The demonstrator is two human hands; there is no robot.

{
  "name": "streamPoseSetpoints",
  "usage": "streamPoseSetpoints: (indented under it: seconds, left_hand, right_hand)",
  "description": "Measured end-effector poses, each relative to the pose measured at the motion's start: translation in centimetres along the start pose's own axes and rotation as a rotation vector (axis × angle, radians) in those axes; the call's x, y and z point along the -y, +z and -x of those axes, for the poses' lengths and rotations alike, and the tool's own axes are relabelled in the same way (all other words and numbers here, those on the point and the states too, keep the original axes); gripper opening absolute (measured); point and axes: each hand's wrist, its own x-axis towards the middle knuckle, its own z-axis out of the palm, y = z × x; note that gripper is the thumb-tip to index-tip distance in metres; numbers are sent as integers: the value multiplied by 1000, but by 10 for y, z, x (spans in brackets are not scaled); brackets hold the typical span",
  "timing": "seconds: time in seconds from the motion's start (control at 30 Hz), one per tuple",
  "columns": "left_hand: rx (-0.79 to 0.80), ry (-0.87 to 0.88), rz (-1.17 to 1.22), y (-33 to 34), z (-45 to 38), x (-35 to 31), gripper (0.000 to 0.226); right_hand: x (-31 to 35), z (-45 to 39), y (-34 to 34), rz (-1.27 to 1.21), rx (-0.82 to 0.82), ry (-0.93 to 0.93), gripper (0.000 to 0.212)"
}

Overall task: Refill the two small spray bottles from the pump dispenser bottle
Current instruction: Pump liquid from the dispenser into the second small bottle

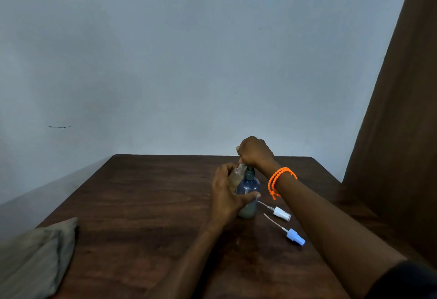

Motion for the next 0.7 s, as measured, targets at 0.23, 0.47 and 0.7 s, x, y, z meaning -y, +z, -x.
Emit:
streamPoseSetpoints:
  seconds: [0.23, 0.47, 0.7]
  left_hand:
    - [-9, -2, 22, 0, -2, 4, 72]
    - [-4, 15, 7, 0, -1, 0, 74]
    - [8, 6, 10, 0, -2, 2, 73]
  right_hand:
    - [-2, 3, 8, 6, -38, -7, 23]
    - [2, 1, 2, -30, 4, 18, 20]
    - [-4, 3, 6, -42, -36, 19, 23]
